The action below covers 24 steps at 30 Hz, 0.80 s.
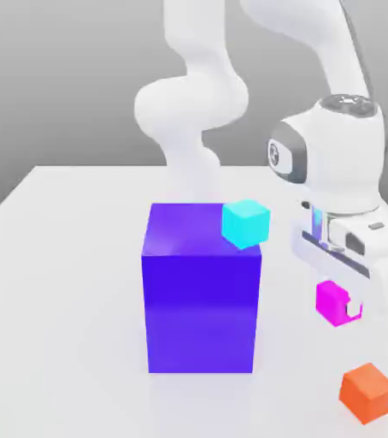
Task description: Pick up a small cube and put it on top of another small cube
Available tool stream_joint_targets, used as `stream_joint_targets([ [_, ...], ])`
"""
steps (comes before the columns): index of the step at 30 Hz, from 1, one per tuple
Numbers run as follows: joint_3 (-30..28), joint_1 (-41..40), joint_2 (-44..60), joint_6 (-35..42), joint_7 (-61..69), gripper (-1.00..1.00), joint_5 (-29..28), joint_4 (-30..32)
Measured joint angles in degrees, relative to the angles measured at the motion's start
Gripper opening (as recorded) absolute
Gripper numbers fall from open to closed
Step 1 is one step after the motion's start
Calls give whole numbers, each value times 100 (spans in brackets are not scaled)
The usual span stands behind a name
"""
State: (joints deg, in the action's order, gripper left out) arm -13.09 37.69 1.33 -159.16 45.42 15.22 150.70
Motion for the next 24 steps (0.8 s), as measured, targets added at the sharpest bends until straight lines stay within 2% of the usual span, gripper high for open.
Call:
stream_joint_targets([
  [6,-709,-1300,676,746,-805,-100,895,-1359],
  [16,-2101,-2656,1834,1672,-2031,-100,1069,-2527],
  [19,-2141,-3343,2794,1609,-2094,-100,1427,-2951],
  [20,-2070,-3511,3047,1529,-2052,100,1570,-3041],
  [24,-2070,-3511,3047,1529,-2051,100,1570,-3041],
])
